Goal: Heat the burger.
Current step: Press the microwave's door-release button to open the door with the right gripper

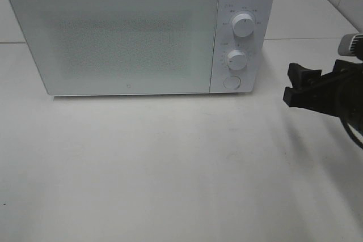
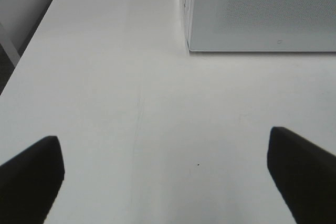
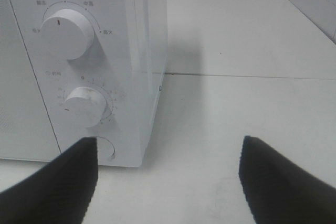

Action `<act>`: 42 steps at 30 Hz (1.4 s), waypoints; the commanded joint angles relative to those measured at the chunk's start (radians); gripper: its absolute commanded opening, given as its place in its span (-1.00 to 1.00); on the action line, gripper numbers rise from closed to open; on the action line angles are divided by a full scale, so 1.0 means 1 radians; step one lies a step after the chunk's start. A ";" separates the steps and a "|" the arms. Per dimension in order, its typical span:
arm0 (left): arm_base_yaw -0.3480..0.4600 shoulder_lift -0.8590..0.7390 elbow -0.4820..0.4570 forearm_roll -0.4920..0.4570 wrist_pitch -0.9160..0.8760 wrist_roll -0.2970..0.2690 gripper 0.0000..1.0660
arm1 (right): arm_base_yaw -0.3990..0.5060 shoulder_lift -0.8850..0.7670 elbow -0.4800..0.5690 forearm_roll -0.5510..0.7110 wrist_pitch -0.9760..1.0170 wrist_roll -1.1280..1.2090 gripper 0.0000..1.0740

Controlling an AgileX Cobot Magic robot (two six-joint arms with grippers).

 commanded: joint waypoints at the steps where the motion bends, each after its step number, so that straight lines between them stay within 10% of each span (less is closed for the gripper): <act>1: 0.001 -0.020 0.003 0.001 -0.008 -0.006 0.88 | 0.091 0.069 0.000 0.100 -0.093 -0.020 0.37; 32: 0.001 -0.020 0.003 0.000 -0.008 -0.006 0.88 | 0.400 0.217 -0.051 0.345 -0.139 0.006 0.37; 42: 0.001 -0.020 0.003 0.000 -0.008 -0.006 0.88 | 0.400 0.217 -0.051 0.345 -0.141 0.460 0.36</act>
